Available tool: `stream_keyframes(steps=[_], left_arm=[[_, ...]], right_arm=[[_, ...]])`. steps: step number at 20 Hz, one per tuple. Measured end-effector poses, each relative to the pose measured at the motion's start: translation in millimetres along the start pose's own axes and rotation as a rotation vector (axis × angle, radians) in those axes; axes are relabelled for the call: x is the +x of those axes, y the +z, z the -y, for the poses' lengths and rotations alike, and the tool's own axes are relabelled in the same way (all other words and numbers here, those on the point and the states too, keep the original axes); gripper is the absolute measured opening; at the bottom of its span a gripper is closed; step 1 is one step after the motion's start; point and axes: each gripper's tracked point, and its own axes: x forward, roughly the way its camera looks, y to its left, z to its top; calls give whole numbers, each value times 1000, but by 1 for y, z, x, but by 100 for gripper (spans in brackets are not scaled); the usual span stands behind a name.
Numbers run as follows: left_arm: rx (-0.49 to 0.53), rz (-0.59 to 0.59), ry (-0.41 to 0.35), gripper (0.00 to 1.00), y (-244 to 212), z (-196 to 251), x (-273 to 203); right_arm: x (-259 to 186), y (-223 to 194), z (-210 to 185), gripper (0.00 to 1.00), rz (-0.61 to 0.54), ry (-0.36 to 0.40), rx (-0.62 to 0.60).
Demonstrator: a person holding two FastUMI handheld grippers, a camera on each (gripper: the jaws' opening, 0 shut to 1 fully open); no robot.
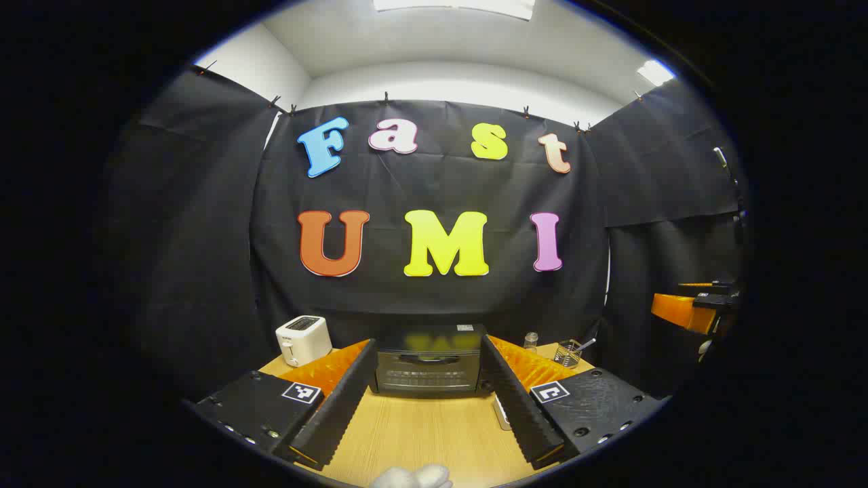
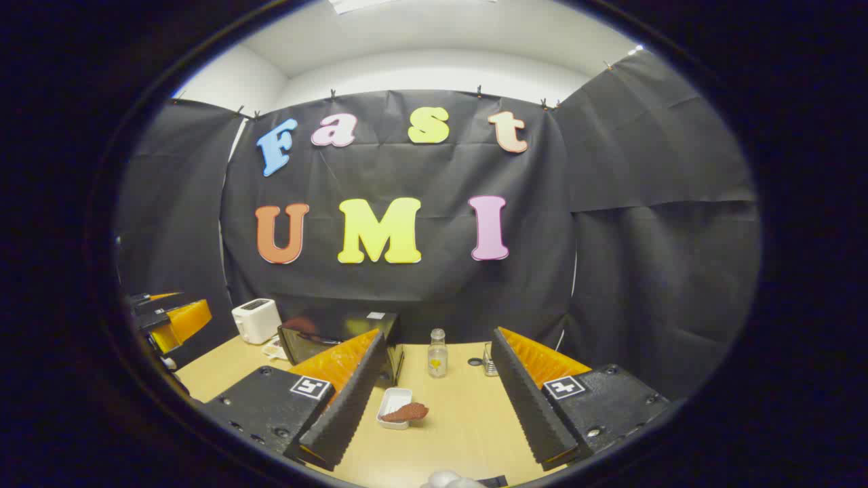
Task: Open the electric oven with the left hand, put the food in, and close the electric oven.
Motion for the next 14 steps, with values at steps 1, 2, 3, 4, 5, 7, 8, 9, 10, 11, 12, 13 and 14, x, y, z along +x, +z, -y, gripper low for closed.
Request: stream_keyframes(steps=[1, 2, 3, 4, 5, 7, 8, 9, 10, 11, 12, 13, 14], left_arm=[[-3, 5, -14, 96, 1, 4, 0], [-2, 4, -17, 96, -1, 5, 0], [2, 1, -20, 96, -3, 7, 1], [8, 1, -18, 96, -4, 6, 0], [15, 0, -10, 96, -5, 4, 1], [16, -3, -6, 96, -6, 3, 4], [11, -5, -9, 96, -7, 5, 5], [10, -5, -7, 96, -7, 4, 8], [13, -6, -3, 96, -7, 2, 10], [18, -9, -3, 96, -10, 3, 12], [23, -6, -3, 96, -10, 3, 16], [28, -3, -5, 96, -11, 3, 21], [32, -2, -6, 96, -11, 3, 27]], right_arm=[[-2, -2, 0, 99, -5, -2, -11], [-5, -6, -1, 99, -10, -2, -17], [-6, -7, -1, 99, -13, -2, -16], [-8, -9, -1, 99, -18, 0, -14], [-10, -10, -1, 99, -22, 1, -11], [-11, -13, -2, 99, -30, 4, -10], [-11, -15, -1, 99, -32, 5, -12], [-11, -15, 0, 99, -35, 4, -14], [-12, -16, 0, 99, -38, 4, -17], [-12, -17, 1, 99, -40, 2, -17], [-12, -18, 2, 99, -44, 1, -16], [-13, -19, 2, 99, -49, 1, -13], [-13, -20, 2, 99, -51, 0, -10]])
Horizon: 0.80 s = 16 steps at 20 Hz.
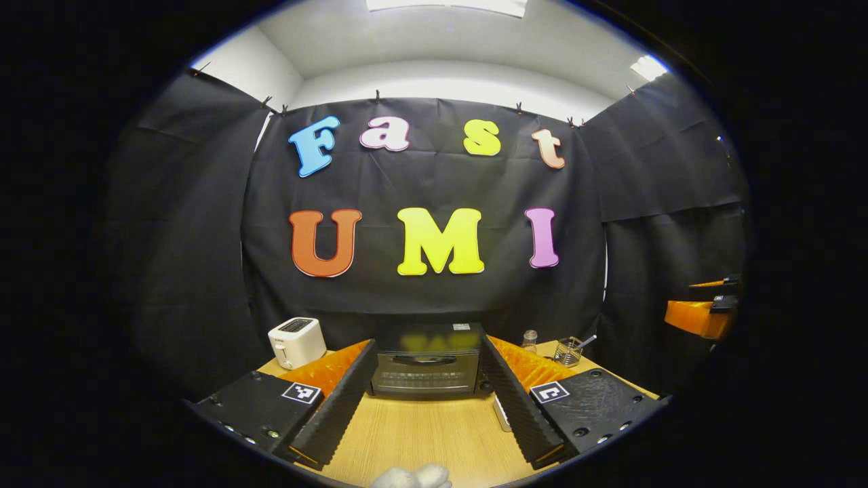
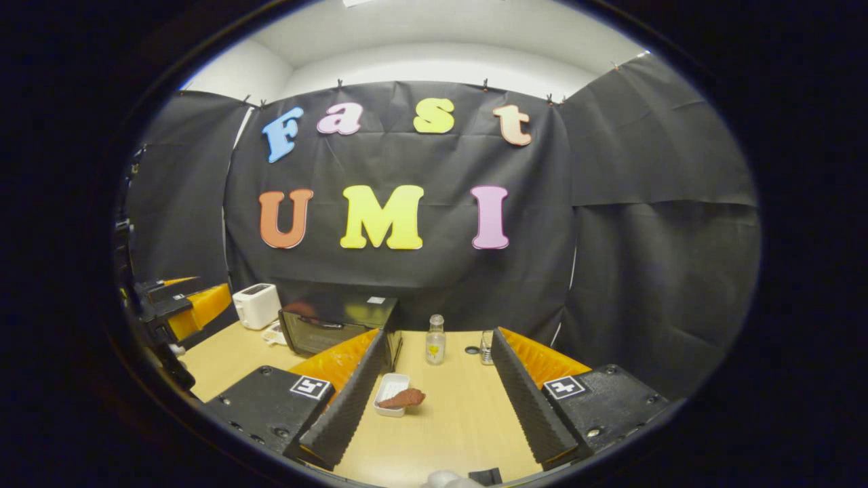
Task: Open the electric oven with the left hand, put the food in, and close the electric oven.
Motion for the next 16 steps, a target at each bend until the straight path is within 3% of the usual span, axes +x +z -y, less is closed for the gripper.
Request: stream_keyframes(steps=[8, 16], left_arm=[[-19, -4, -11, 96, -19, 5, 98], [-38, -107, 10, 96, -96, 6, 213]], right_arm=[[-4, -6, 22, 99, -44, -54, 3], [-1, -11, 50, 99, -88, -134, 31]])
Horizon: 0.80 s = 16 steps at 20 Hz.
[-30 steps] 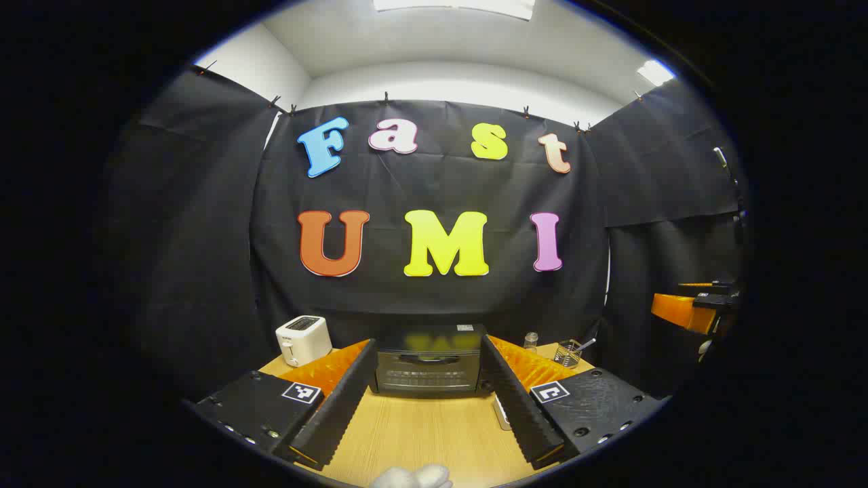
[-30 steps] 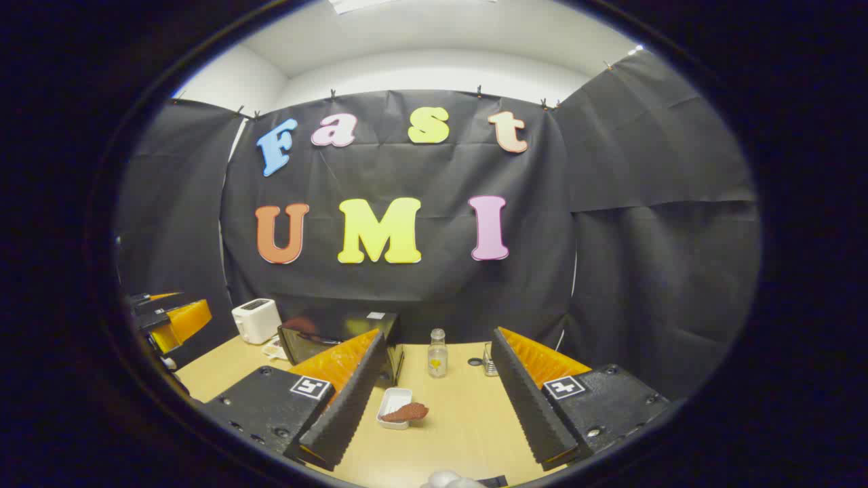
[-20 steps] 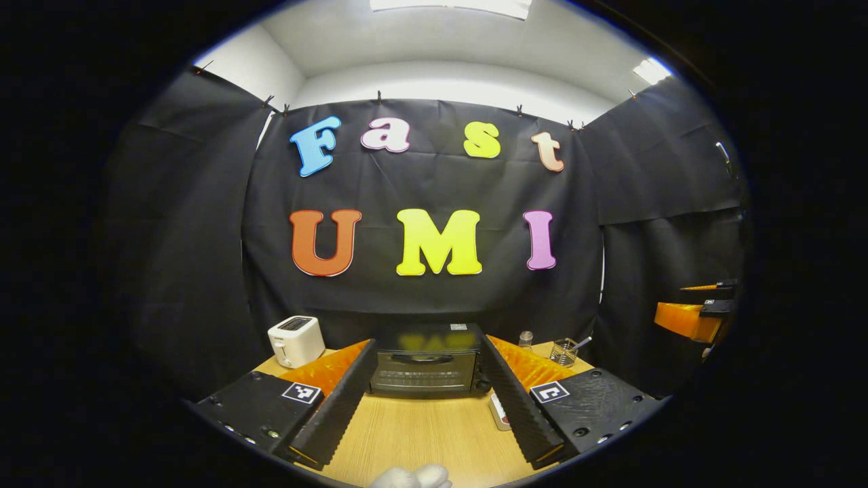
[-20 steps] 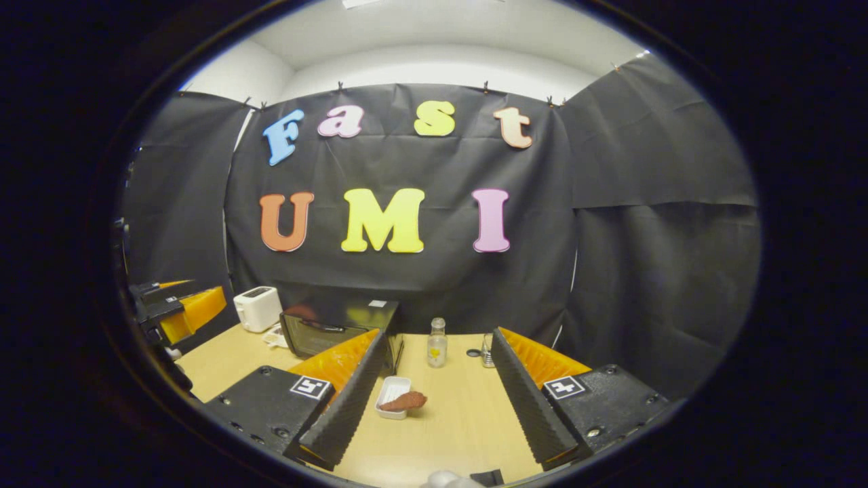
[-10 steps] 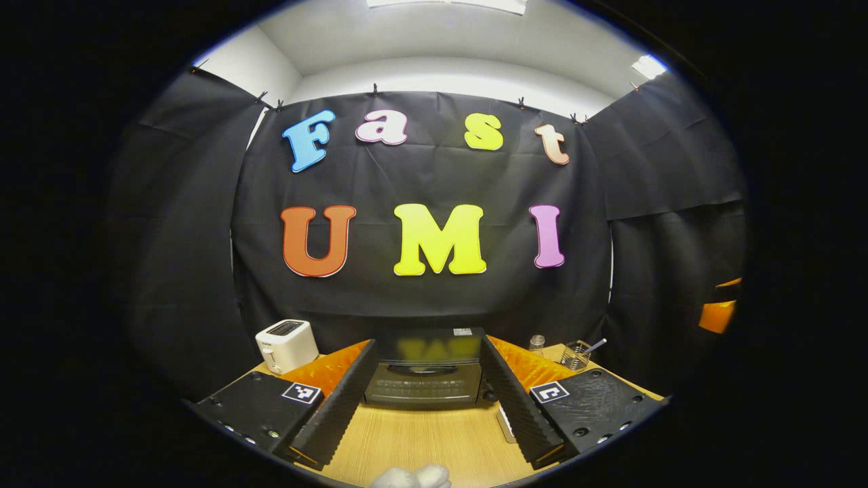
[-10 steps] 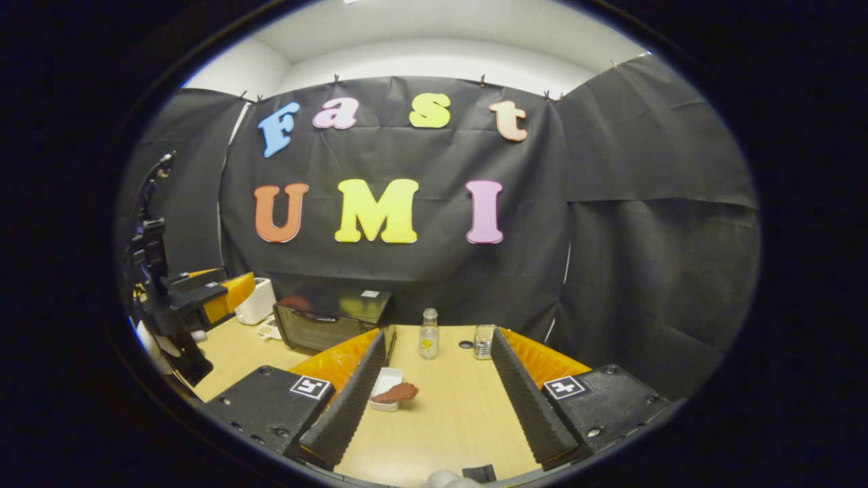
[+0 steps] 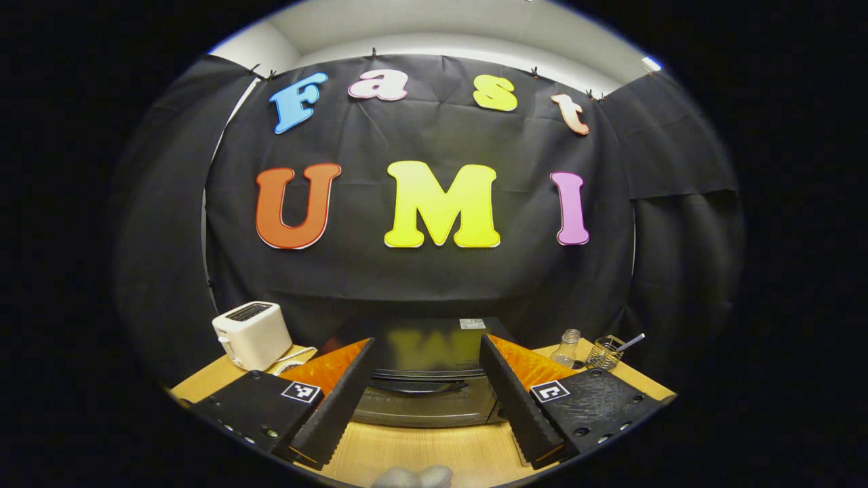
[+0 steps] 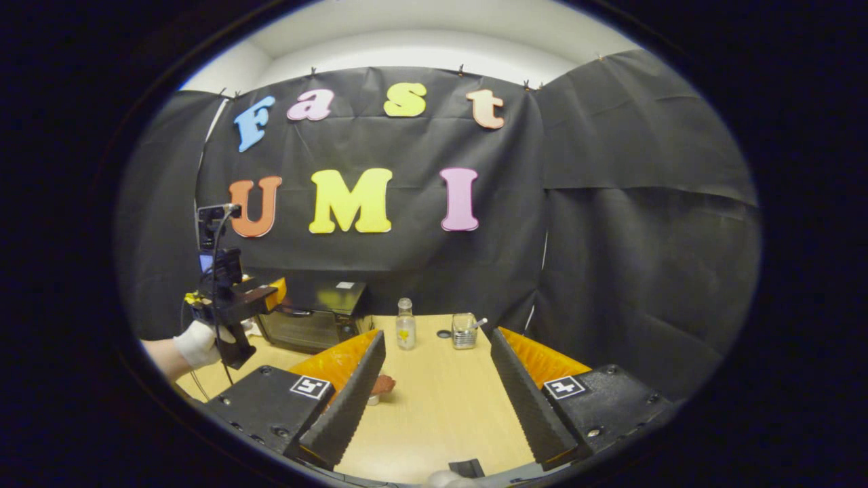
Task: Open the electric oven with the left hand, put the food in, and close the electric oven.
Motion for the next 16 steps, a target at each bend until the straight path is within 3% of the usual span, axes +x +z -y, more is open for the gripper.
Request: stream_keyframes(steps=[5, 10, 12, 16], left_arm=[[29, -76, 30, 97, -42, -11, 44], [64, -167, 25, 97, -78, -17, 56], [109, -135, 11, 99, -74, -17, 57], [90, -146, -4, 96, -77, -18, 52]], right_arm=[[1, -5, 17, 99, -24, -52, 16], [0, -7, 23, 99, -34, -72, 30], [0, -9, 21, 99, -39, -67, 39], [-1, -12, 13, 99, -43, -47, 47]])
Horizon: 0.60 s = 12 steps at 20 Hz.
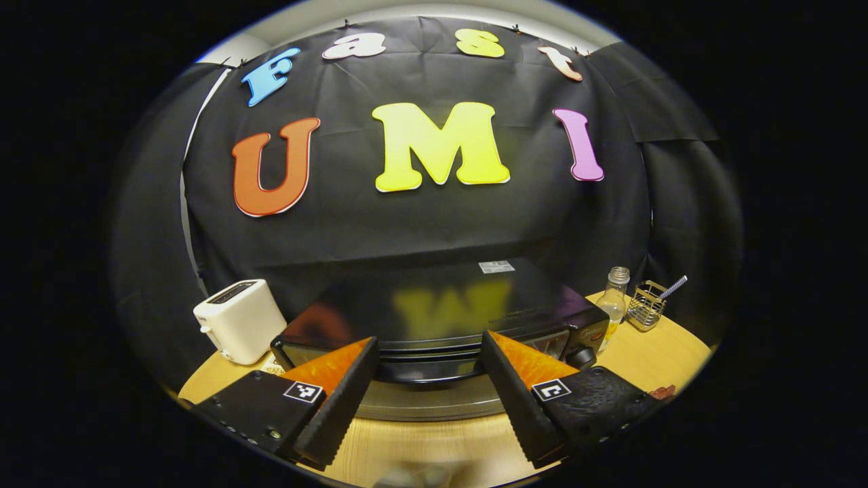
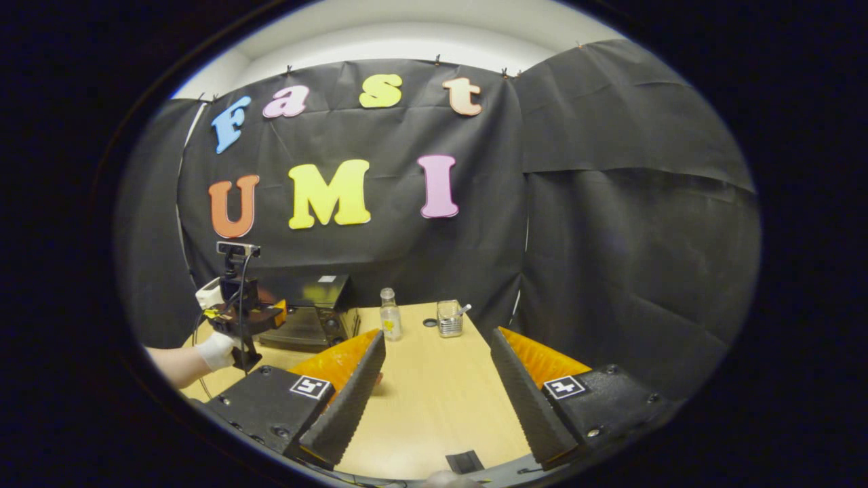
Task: Open the electric oven with the left hand, put the food in, and close the electric oven.
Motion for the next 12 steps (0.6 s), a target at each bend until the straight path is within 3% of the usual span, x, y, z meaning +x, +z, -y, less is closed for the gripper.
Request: stream_keyframes(steps=[12], left_arm=[[4, -30, -44, 96, -51, 5, -71]], right_arm=[[-4, -18, -23, 99, -29, 79, 14]])
